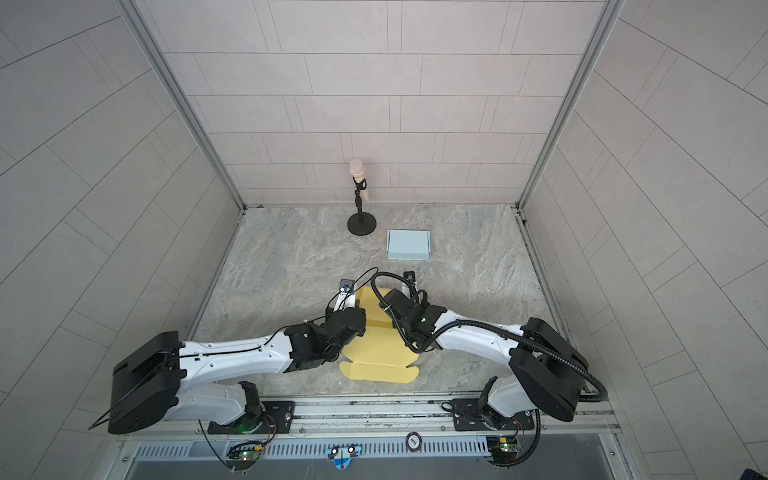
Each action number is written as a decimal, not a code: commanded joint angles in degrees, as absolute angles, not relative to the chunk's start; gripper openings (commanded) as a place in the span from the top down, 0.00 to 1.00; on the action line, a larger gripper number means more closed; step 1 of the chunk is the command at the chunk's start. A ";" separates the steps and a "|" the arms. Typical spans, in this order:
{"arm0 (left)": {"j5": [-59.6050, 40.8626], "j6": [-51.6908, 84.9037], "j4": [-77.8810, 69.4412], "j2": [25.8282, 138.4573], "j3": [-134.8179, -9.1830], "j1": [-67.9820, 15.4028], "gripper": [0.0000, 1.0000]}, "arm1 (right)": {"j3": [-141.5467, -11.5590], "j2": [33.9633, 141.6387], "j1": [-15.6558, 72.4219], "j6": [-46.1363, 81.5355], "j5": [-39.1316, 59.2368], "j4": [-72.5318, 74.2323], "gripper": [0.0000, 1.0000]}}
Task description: Fold the paper box
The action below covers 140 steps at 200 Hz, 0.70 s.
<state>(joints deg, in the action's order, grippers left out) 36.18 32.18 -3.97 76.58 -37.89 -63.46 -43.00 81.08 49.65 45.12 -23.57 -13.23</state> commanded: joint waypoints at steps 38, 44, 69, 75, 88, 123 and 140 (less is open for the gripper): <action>35.42 32.78 -7.03 77.21 -37.68 -64.08 0.92 | -44.21 83.36 49.92 46.59 -28.72 -15.51 0.93; 35.42 32.78 -7.03 77.30 -37.64 -64.08 0.92 | -44.12 83.60 49.97 46.71 -29.11 -15.47 0.97; 35.42 32.79 -7.21 77.33 -37.54 -64.16 0.91 | -44.18 84.04 50.36 47.09 -30.22 -15.49 1.00; 35.42 32.79 -7.28 77.35 -37.45 -64.08 0.92 | -44.18 83.98 50.45 47.19 -30.48 -15.48 1.00; 35.42 32.93 -7.26 77.45 -37.45 -64.09 0.92 | -44.22 83.76 50.58 47.19 -30.76 -15.51 1.00; 35.60 32.96 -7.25 77.80 -37.62 -64.07 0.92 | -43.61 81.56 50.85 48.25 -31.16 -15.09 0.84; 35.68 33.01 -7.14 77.83 -37.58 -64.08 0.92 | -43.00 79.72 50.80 48.58 -31.37 -15.22 0.79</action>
<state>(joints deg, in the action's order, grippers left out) 36.29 33.01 -5.63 77.97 -37.39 -63.42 -43.75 82.48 50.85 47.62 -27.68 -13.63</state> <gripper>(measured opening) 0.084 0.189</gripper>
